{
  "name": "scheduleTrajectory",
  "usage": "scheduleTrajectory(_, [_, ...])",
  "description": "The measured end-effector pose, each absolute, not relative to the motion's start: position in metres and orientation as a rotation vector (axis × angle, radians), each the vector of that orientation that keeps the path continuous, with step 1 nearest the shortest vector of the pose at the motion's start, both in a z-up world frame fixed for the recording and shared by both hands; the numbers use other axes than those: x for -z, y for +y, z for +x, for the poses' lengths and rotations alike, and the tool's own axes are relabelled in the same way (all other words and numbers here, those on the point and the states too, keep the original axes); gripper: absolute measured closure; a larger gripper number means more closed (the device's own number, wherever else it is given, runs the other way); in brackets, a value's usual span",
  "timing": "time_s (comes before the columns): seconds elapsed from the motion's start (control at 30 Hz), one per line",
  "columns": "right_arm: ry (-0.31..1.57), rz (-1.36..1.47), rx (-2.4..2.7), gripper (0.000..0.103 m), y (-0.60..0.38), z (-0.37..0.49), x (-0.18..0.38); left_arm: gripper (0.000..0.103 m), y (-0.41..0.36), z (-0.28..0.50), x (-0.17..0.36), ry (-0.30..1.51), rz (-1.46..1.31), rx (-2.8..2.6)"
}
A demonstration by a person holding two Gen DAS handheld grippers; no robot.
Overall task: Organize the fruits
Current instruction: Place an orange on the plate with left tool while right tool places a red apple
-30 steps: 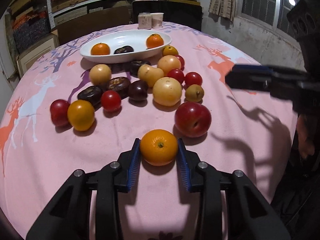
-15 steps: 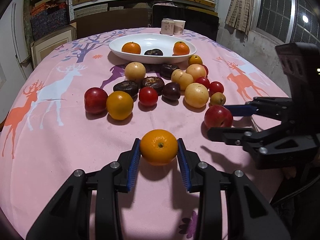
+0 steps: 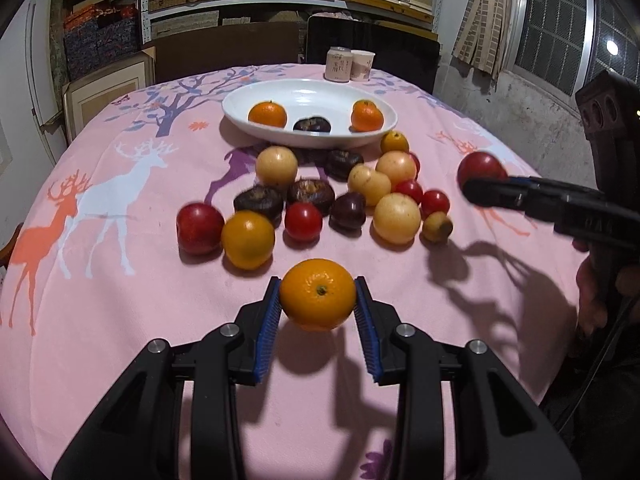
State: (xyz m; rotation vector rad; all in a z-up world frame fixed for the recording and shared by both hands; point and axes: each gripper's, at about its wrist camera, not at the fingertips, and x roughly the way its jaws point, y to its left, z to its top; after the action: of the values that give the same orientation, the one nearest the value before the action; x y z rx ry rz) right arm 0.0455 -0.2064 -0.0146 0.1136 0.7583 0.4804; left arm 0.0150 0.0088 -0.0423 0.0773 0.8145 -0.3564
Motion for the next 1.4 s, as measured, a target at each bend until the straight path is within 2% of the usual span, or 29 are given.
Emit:
scheduleTrajectory(0.23, [0.657, 0.112, -0.413, 0.062, -0.234, 0.086, -0.036, 0.068, 0.007, 0.064, -0.003, 0.746, 0.076, 0.339])
scheduleTrajectory(0.43, [0.658, 0.091, -0.365, 0.062, -0.229, 0.139, -0.036, 0.068, -0.009, 0.128, -0.019, 0.743, 0.064, 0.329])
scheduleTrajectory(0.7, [0.686, 0.091, -0.349, 0.062, -0.216, 0.199, -0.016, 0.068, -0.029, 0.204, -0.012, 0.764, 0.073, 0.318])
scheduleTrajectory(1.07, [0.756, 0.018, -0.324, 0.061, -0.196, 0.262, 0.011, 0.068, -0.048, 0.286, 0.024, 0.866, 0.11, 0.277])
scheduleTrajectory(1.2, [0.755, 0.003, -0.331, 0.06, -0.191, 0.263, 0.014, 0.054, -0.048, 0.287, 0.023, 0.847, 0.114, 0.264])
scheduleTrajectory(1.4, [0.72, 0.034, -0.319, 0.058, -0.203, 0.239, 0.0, 0.047, -0.027, 0.262, 0.006, 0.819, 0.059, 0.257])
